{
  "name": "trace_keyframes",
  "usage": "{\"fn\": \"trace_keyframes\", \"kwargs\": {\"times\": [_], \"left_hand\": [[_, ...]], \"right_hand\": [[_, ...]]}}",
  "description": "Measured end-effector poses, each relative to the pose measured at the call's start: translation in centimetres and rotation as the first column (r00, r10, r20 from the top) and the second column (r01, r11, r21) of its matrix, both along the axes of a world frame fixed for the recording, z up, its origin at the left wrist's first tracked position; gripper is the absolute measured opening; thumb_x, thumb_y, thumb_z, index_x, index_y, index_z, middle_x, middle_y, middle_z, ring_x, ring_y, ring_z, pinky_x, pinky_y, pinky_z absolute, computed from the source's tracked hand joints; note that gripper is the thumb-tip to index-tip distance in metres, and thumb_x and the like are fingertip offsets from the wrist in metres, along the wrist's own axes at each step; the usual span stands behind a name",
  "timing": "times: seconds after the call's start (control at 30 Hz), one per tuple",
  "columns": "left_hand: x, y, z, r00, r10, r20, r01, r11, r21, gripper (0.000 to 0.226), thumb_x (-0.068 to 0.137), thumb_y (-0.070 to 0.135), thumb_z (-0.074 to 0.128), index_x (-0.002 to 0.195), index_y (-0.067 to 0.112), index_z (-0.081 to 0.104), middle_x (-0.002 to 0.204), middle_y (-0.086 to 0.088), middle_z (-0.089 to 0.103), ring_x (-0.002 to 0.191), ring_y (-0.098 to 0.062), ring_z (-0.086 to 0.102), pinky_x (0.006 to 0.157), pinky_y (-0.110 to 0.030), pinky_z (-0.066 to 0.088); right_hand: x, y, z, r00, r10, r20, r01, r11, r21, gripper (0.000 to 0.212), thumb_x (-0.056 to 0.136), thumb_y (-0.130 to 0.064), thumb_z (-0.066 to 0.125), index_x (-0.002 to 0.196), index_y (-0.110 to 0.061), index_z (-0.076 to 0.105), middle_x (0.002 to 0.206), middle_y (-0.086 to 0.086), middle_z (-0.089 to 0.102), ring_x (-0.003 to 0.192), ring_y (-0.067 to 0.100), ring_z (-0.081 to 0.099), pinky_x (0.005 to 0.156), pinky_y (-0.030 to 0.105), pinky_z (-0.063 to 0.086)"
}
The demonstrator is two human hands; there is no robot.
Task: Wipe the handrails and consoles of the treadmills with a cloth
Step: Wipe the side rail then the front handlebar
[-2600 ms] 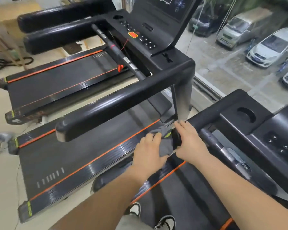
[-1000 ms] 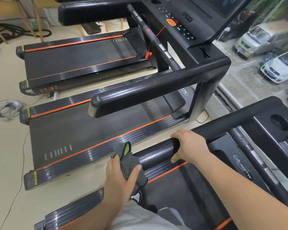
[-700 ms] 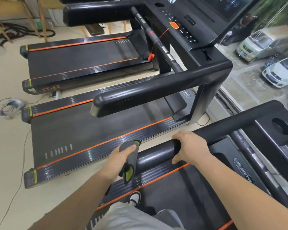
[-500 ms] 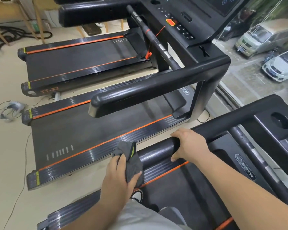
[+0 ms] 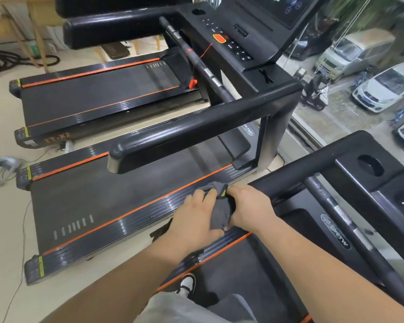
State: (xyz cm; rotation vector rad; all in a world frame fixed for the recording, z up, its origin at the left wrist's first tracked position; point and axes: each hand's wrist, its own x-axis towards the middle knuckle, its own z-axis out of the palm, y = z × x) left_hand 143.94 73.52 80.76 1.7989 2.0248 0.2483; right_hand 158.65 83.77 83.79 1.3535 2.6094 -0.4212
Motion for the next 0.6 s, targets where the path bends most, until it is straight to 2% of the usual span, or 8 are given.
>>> {"fn": "trace_keyframes", "kwargs": {"times": [0.07, 0.13, 0.23, 0.3, 0.33, 0.4, 0.5, 0.6], "left_hand": [[-0.5, -2.8, 0.1, 0.993, -0.114, -0.039, 0.117, 0.987, 0.114, 0.097, 0.072, 0.061, 0.065, 0.152, 0.023, 0.025, 0.141, -0.004, 0.039, 0.125, -0.028, 0.046, 0.099, -0.041, 0.049], [-1.4, -5.1, -0.2, 0.972, -0.213, -0.094, 0.228, 0.952, 0.203, 0.093, 0.069, 0.05, 0.066, 0.15, 0.02, 0.031, 0.142, -0.008, 0.041, 0.126, -0.03, 0.046, 0.105, -0.041, 0.048], [-2.1, -5.8, -1.2, 0.942, -0.264, -0.208, 0.308, 0.925, 0.223, 0.099, 0.055, 0.038, 0.082, 0.144, 0.021, 0.042, 0.138, -0.012, 0.049, 0.121, -0.03, 0.053, 0.096, -0.038, 0.055], [-1.3, -4.3, -0.8, 0.949, -0.233, -0.214, 0.265, 0.954, 0.138, 0.104, 0.058, 0.044, 0.089, 0.145, 0.025, 0.035, 0.137, -0.011, 0.049, 0.12, -0.029, 0.056, 0.09, -0.037, 0.057], [-0.5, -2.7, -0.3, 0.955, -0.213, -0.208, 0.236, 0.967, 0.092, 0.101, 0.069, 0.049, 0.084, 0.149, 0.027, 0.025, 0.141, -0.009, 0.043, 0.124, -0.029, 0.052, 0.092, -0.039, 0.056], [1.7, 1.1, 0.6, 0.968, -0.18, -0.176, 0.178, 0.984, -0.024, 0.092, 0.087, 0.059, 0.067, 0.153, 0.029, 0.011, 0.147, -0.006, 0.033, 0.131, -0.029, 0.043, 0.098, -0.043, 0.052], [6.3, 7.6, 1.1, 0.992, -0.08, -0.099, 0.081, 0.997, 0.012, 0.093, 0.085, 0.063, 0.069, 0.153, 0.025, 0.018, 0.135, -0.009, 0.042, 0.126, -0.033, 0.048, 0.092, -0.049, 0.053], [10.7, 11.8, 1.0, 0.996, -0.006, -0.085, 0.007, 1.0, 0.017, 0.094, 0.085, 0.062, 0.069, 0.156, 0.025, 0.019, 0.134, -0.011, 0.042, 0.121, -0.035, 0.048, 0.09, -0.048, 0.052]], "right_hand": [[0.5, -0.1, -0.5, 0.997, -0.015, -0.069, 0.015, 1.0, 0.001, 0.04, 0.067, -0.035, 0.076, 0.105, -0.028, 0.065, 0.108, -0.012, 0.059, 0.114, 0.015, 0.056, 0.081, 0.036, 0.056], [0.9, -0.1, -0.8, 0.993, -0.01, -0.116, 0.005, 0.999, -0.036, 0.052, 0.061, -0.04, 0.083, 0.108, -0.028, 0.064, 0.111, -0.014, 0.058, 0.116, 0.012, 0.052, 0.086, 0.034, 0.054], [2.0, 0.1, -0.3, 0.985, 0.06, -0.161, -0.078, 0.991, -0.107, 0.078, 0.063, -0.041, 0.09, 0.132, -0.026, 0.057, 0.137, -0.011, 0.053, 0.135, 0.012, 0.043, 0.106, 0.032, 0.045], [3.5, 0.7, 0.4, 0.979, 0.021, -0.204, -0.059, 0.981, -0.183, 0.089, 0.077, -0.031, 0.083, 0.155, -0.029, 0.04, 0.16, -0.011, 0.036, 0.152, 0.008, 0.026, 0.12, 0.032, 0.033], [4.6, 1.3, 0.7, 0.976, 0.007, -0.219, -0.047, 0.983, -0.179, 0.088, 0.081, -0.027, 0.079, 0.158, -0.029, 0.036, 0.163, -0.012, 0.032, 0.153, 0.006, 0.021, 0.123, 0.031, 0.029], [7.3, 2.6, 1.0, 0.972, -0.026, -0.232, -0.002, 0.993, -0.12, 0.078, 0.085, -0.025, 0.075, 0.155, -0.027, 0.042, 0.162, -0.01, 0.036, 0.153, 0.005, 0.024, 0.123, 0.029, 0.028], [11.3, 4.3, 1.0, 0.962, -0.142, -0.235, 0.128, 0.989, -0.075, 0.065, 0.088, -0.023, 0.073, 0.149, -0.021, 0.051, 0.155, -0.007, 0.046, 0.145, 0.01, 0.038, 0.114, 0.02, 0.029], [14.7, 5.8, 0.8, 0.942, -0.256, -0.216, 0.248, 0.967, -0.064, 0.062, 0.09, -0.025, 0.073, 0.148, -0.017, 0.052, 0.152, -0.005, 0.048, 0.142, 0.014, 0.043, 0.112, 0.027, 0.037]]}}
